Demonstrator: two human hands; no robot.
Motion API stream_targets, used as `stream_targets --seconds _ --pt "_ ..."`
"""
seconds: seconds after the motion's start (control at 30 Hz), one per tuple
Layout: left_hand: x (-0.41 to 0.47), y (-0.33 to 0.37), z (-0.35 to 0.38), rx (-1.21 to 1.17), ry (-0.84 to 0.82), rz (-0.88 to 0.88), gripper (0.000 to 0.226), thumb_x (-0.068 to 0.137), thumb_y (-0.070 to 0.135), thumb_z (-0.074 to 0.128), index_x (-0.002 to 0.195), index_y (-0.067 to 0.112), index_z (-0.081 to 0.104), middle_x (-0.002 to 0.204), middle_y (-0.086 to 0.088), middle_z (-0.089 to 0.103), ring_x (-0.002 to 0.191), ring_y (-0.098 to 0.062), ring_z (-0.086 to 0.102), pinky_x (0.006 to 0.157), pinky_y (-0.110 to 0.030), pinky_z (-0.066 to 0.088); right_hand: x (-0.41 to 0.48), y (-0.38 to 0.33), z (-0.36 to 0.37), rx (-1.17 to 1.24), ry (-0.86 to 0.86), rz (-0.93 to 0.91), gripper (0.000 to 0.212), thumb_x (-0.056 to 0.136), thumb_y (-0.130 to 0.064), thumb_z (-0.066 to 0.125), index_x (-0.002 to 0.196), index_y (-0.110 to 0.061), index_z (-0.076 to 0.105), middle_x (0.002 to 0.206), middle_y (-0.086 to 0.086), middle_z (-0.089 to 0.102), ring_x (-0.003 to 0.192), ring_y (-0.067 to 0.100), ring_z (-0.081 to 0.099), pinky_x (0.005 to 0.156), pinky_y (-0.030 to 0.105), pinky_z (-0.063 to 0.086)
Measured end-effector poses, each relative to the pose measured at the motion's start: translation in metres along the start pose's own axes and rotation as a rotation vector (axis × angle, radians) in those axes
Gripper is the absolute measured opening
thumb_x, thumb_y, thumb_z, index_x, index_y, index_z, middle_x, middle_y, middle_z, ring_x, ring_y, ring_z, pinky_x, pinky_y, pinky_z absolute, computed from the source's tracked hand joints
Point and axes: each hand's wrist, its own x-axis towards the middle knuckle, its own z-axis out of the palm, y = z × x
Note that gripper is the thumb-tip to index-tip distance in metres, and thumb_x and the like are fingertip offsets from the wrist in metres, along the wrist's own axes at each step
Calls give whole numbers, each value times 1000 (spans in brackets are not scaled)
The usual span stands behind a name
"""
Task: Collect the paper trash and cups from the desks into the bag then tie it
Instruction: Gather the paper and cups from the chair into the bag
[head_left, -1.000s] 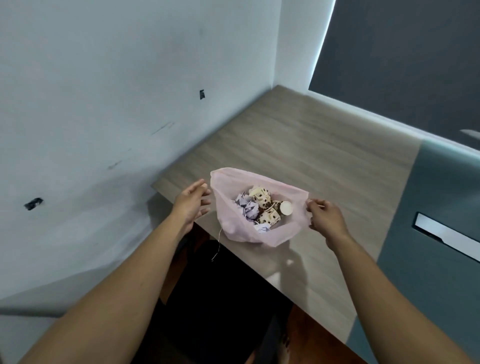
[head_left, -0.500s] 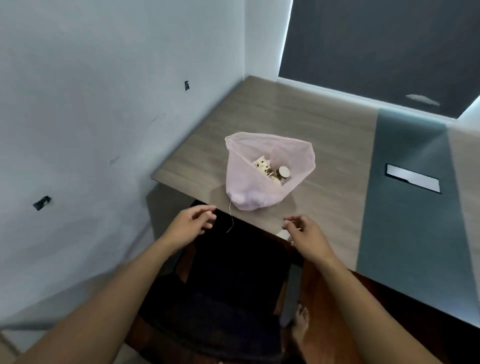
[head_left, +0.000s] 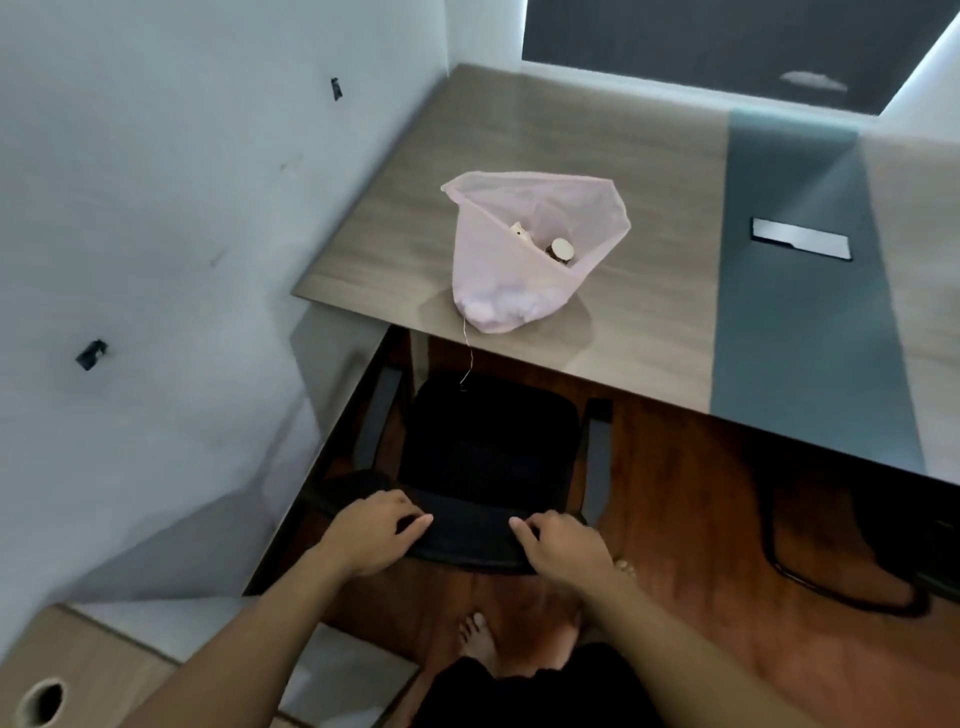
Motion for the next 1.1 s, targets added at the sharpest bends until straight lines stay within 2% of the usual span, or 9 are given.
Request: stream_targets --seconds 0.1,0.2,0.33,0.43,0.57,0.7,0.8,0.9,1.1 --pt "-2 -3 15 69 148 18 58 110 63 31 132 33 76 132 13 71 121 -12 66 95 -34 55 0 -6 6 -109 -1 -36 102 94 -87 -4 134 -31 71 119 3 72 109 30 69 97 50 56" --pt "1 -2 28 89 281 26 58 108 58 31 118 31 82 117 13 76 106 -13 70 80 -35 58 1 -2 8 -144 -40 30 87 102 -83 12 153 -31 60 145 6 66 128 34 63 105 50 52" --pt "2 1 39 89 408 23 47 103 49 42 97 32 85 97 17 78 89 -9 72 64 -32 57 -3 -2 10 -213 -137 77 94 99 -86 8 167 -31 42 171 3 46 155 34 43 124 58 32" --pt "5 2 37 67 448 40 40 99 45 48 94 32 86 93 17 80 86 -10 75 60 -29 58 -6 -4 10 -196 -160 127 93 99 -85 8 170 -33 36 177 0 35 162 34 31 129 60 21" --pt "14 -1 30 56 456 60 37 96 43 52 93 31 87 93 14 82 85 -13 78 62 -32 61 -4 -11 6 -188 -151 169 91 99 -84 8 171 -34 34 178 -2 33 165 32 28 130 60 19" --pt "30 -6 21 54 439 78 39 96 45 50 93 31 86 91 14 82 84 -13 78 62 -34 61 0 -14 4 -180 -63 175 83 102 -78 16 164 -33 47 171 -1 46 156 29 44 125 55 33" --pt "40 -6 13 68 455 101 39 95 45 51 93 31 87 91 14 82 83 -11 77 62 -31 60 2 -14 7 -177 165 148 67 104 -68 27 142 -32 70 140 -4 72 123 22 68 96 40 56" --pt "53 -6 4 81 441 96 39 95 46 50 94 32 86 93 16 82 84 -10 77 63 -30 59 8 -17 4 -162 289 135 62 101 -66 30 126 -35 78 118 -11 77 102 17 72 78 36 59" --pt "90 -5 -25 85 413 86 36 93 47 49 96 36 83 93 19 79 84 -8 74 65 -31 58 36 -20 -23 -116 365 150 55 100 -64 35 114 -36 81 100 -11 76 89 18 72 72 36 58"
